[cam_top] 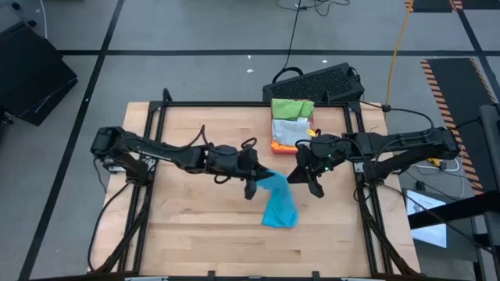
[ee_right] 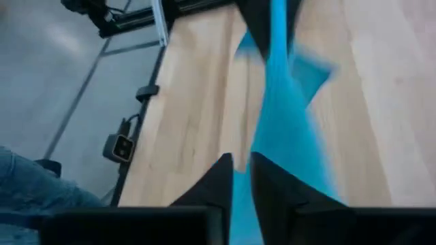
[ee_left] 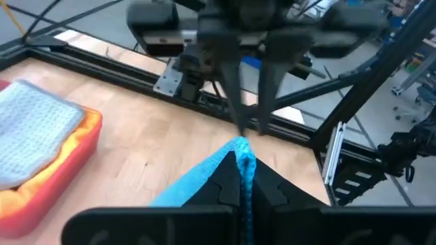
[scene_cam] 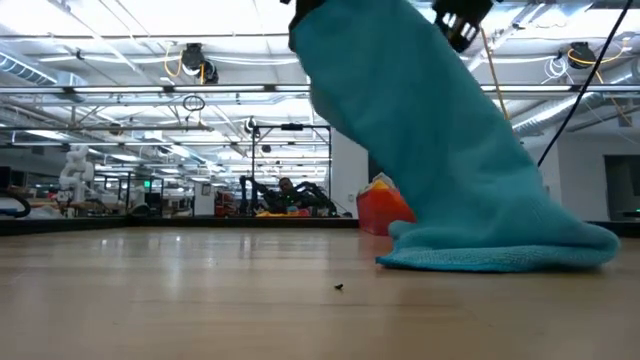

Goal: Fold microfiber towels
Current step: Fold the blue microfiber cloth

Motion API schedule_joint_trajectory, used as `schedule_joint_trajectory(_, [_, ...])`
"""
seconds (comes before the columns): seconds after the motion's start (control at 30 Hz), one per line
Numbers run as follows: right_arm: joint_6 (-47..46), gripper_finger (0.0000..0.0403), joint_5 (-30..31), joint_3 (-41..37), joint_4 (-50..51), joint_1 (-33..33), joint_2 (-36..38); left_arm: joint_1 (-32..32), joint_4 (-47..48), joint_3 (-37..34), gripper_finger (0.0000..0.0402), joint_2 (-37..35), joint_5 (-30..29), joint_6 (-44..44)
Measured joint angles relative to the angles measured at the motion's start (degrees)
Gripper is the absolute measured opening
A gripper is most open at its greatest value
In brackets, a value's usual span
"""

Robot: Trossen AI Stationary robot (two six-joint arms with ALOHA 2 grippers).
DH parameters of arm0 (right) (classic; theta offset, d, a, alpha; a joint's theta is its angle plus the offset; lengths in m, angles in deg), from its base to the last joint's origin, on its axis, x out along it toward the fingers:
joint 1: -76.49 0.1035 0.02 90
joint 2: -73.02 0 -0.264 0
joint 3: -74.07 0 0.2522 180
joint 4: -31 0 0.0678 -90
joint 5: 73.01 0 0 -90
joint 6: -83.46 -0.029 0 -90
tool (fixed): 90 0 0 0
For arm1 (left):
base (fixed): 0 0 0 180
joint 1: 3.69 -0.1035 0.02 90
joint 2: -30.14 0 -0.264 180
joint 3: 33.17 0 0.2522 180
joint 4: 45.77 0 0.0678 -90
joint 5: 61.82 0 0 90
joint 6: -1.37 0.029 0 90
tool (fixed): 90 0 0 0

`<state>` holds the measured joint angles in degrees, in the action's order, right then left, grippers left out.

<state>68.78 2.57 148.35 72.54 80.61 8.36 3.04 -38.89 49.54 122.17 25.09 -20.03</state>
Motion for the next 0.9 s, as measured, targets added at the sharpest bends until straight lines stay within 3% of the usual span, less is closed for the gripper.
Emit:
schedule_joint_trajectory(0.2, [-5.9,0.0118,1.6,-1.5,5.4,0.9,0.1,-1.3,1.8,0.1,0.0003,-2.6,-0.1,-1.6])
schedule_joint_trajectory(0.53, [-20.1,0.0211,13.6,-10.5,-8.5,9.8,0.0,-4.1,3.9,0.1,0.0004,-6.8,-0.5,-6.4])
schedule_joint_trajectory(0.73, [-18.2,0.0228,24.9,-18.4,-12.0,15.5,0.1,-5.5,7.0,0.0,0.0003,-8.7,-1.4,-6.3])
schedule_joint_trajectory(0.9, [-20.3,0.0228,26.6,-29.7,-25.9,15.9,0.0,-6.3,7.5,0.0,0.0002,-9.3,1.1,-6.6])
